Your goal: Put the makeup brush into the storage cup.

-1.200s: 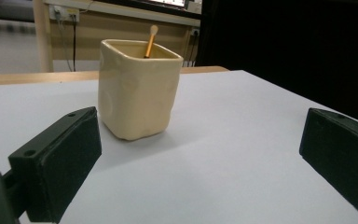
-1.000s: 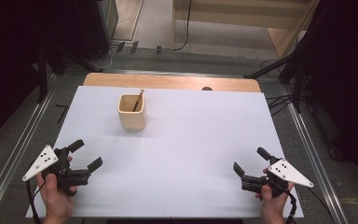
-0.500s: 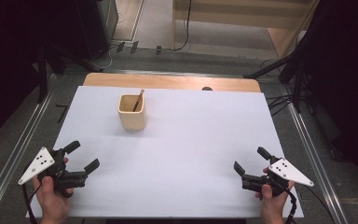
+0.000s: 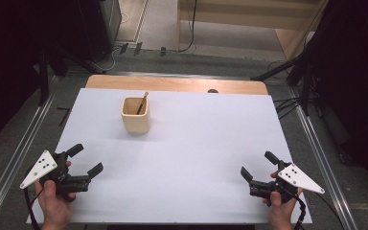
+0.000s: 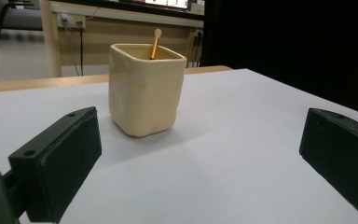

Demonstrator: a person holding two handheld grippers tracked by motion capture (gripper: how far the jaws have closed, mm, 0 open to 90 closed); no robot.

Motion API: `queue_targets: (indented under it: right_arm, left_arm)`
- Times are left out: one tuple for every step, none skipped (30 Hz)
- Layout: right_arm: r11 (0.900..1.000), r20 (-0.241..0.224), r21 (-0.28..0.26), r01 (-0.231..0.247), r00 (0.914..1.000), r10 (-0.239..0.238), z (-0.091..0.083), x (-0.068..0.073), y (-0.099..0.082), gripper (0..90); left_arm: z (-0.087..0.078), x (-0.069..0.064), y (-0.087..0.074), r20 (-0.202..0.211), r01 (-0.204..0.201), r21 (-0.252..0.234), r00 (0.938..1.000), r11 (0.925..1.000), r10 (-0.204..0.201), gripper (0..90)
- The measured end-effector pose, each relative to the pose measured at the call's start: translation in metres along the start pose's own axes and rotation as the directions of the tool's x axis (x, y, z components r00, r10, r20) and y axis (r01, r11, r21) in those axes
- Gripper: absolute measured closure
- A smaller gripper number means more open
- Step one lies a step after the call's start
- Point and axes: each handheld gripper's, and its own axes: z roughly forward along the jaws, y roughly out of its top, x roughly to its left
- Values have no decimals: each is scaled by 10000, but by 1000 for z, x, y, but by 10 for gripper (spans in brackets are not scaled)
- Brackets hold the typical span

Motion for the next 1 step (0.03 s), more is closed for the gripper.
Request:
queue_targets:
  right_arm:
    - [10000, 0, 0, 0, 10000, 0, 0, 0, 0, 9]
  left_arm:
    - [0, 0, 0, 0, 0, 0, 10000, 10000, 0, 0]
